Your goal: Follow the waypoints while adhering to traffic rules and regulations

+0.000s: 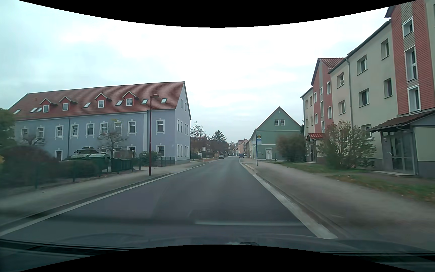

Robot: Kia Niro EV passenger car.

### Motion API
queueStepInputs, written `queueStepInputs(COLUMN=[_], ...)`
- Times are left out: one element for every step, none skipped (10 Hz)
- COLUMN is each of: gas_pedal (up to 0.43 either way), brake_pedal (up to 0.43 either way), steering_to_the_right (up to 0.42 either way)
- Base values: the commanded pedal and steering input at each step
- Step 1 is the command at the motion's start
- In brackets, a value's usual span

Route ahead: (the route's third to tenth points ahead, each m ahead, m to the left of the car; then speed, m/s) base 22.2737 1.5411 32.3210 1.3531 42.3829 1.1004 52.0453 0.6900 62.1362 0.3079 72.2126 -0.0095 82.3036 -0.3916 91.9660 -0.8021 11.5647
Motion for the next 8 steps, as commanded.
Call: queueStepInputs(gas_pedal=[0.189, 0.189, 0.189, 0.189, 0.189, 0.189, 0.189, 0.189], brake_pedal=[0.0, 0.0, 0.0, 0.0, 0.0, 0.0, 0.0, 0.0], steering_to_the_right=[-0.005, -0.003, -0.002, -0.001, -0.001, 0.0, 0.001, 0.002])
